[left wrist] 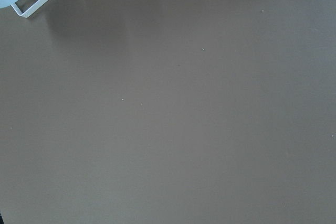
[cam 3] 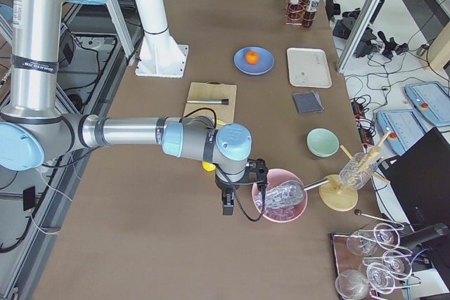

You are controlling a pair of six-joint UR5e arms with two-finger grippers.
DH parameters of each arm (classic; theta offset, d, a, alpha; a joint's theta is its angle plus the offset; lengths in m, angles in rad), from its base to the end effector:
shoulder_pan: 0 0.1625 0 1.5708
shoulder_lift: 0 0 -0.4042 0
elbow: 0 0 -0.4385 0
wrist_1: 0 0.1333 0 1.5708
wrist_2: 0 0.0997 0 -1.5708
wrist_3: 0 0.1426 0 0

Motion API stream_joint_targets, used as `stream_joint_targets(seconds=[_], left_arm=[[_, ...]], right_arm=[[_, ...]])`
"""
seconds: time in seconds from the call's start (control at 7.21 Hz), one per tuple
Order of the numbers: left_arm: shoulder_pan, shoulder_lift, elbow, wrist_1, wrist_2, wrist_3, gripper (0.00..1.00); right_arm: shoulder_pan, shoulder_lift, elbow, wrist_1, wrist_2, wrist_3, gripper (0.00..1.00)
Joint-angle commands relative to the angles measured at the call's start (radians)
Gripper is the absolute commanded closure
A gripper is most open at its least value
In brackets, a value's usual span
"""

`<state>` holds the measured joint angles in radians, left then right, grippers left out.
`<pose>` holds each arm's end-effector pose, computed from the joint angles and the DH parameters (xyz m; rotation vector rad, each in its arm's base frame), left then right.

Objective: Pick orange to plate

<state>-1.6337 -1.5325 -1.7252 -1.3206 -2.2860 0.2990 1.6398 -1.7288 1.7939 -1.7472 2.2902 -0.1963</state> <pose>-0.0714 -0.5010 0.6356 0.0023 0.7265 0.1777 0.0710 -0.4573 0.6508 -0.0105 -0.7266 -0.0816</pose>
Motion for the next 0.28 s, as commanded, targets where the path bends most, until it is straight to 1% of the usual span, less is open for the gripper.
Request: stream_joint_targets(seconds=[0.0,0.14], left_arm=[[0.000,0.000,0.004,-0.002,-0.001,-0.001,0.02],[0.000,0.000,0.004,-0.003,-0.001,-0.001,0.02]], right_arm=[[0.000,0.000,0.001,0.000,-0.001,0.000,0.00],[0.000,0.000,0.001,0.000,-0.002,0.000,0.00]])
